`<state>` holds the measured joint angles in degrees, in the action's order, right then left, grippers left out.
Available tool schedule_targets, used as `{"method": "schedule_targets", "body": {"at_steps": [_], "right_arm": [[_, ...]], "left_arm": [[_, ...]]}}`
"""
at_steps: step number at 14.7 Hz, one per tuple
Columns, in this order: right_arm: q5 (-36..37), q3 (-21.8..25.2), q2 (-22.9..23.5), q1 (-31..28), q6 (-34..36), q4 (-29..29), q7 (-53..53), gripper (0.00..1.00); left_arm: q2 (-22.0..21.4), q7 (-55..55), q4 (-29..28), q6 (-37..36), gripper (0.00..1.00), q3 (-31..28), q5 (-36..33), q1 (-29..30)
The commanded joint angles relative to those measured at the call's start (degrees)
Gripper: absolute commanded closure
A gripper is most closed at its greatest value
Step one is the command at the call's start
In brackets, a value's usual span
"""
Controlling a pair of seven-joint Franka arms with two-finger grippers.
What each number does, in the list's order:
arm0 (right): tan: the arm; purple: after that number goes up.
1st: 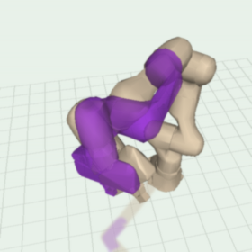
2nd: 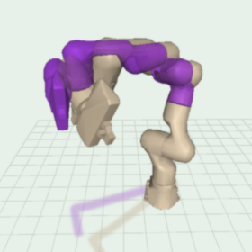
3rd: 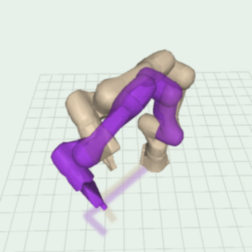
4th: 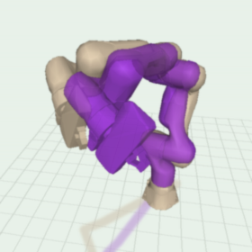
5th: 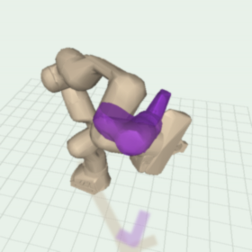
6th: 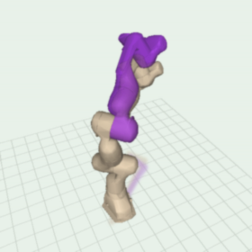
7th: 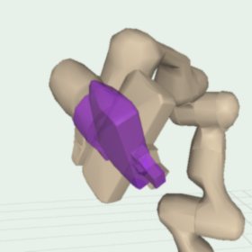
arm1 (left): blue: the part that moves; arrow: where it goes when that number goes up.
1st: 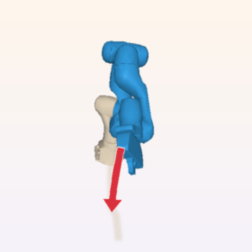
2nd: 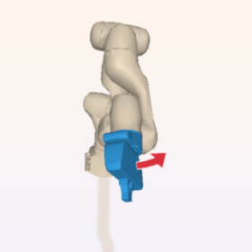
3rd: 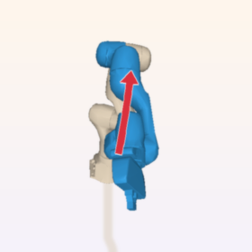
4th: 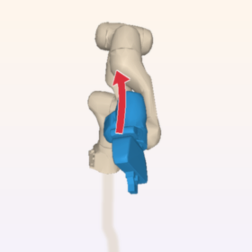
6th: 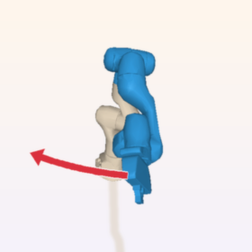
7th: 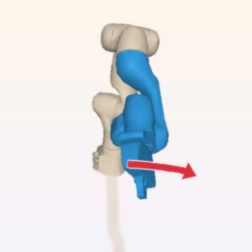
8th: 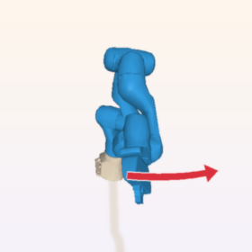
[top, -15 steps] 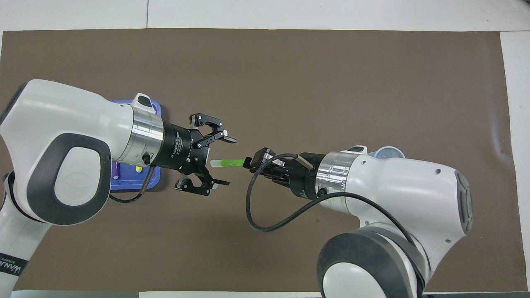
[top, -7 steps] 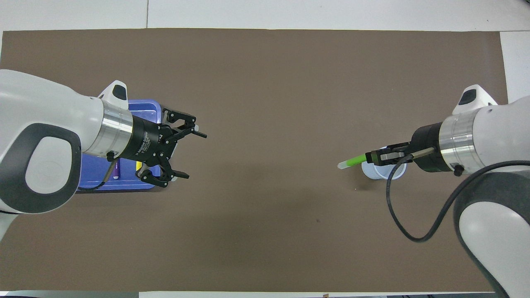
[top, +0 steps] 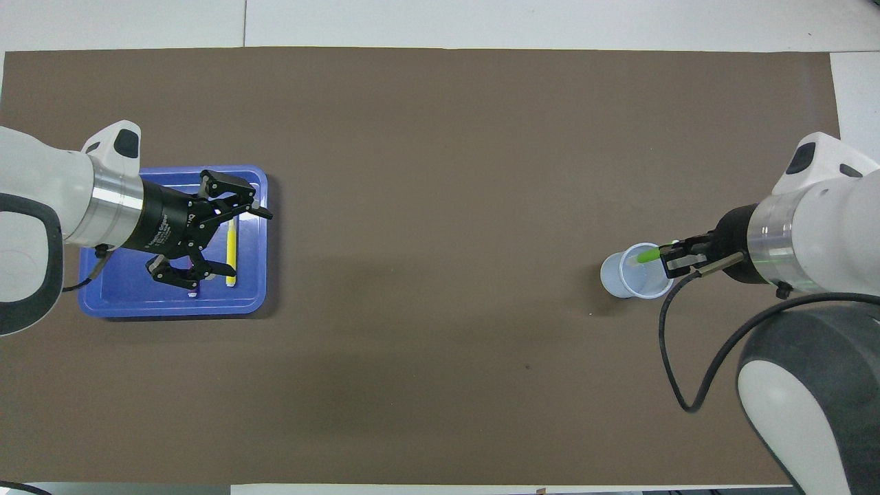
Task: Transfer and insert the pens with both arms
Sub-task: 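Insert the green pen into the cup while the left gripper reaches the tray, then grasp the purple pen with the left gripper and lift it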
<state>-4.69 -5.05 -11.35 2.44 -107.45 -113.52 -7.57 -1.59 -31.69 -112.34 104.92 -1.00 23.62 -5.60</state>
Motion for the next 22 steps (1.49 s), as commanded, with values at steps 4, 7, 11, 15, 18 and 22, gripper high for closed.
{"method": "schedule_targets", "body": {"at_steps": [4,7,11,15,18,22], "right_arm": [[2.1,-0.6,-2.1,-2.1,-5.0,-9.1,5.1,1.00],[2.1,-0.7,-0.7,-2.4,-6.6,-9.6,5.1,1.00],[7.0,-0.8,4.3,-2.1,-9.0,-9.4,4.7,1.00],[7.6,-0.8,4.4,-2.4,-9.1,-9.7,6.2,1.00],[6.9,-0.8,4.5,-2.5,-9.8,-11.2,6.9,1.00],[3.5,-0.8,4.9,-2.4,-9.9,-11.5,6.5,1.00]], "left_arm": [[2.9,21.1,-2.7,7.7,0.00,0.6,-12.8,3.8],[6.3,33.2,-3.5,12.5,0.00,0.5,-15.7,4.5],[8.6,45.2,-8.0,19.9,0.00,0.5,-19.7,5.2],[8.9,46.1,-13.5,28.0,0.00,0.6,-23.1,4.5],[8.7,45.9,-16.4,31.7,0.00,0.6,-23.2,4.5],[9.1,42.9,-17.6,34.6,0.00,0.7,-23.2,4.3]]}}
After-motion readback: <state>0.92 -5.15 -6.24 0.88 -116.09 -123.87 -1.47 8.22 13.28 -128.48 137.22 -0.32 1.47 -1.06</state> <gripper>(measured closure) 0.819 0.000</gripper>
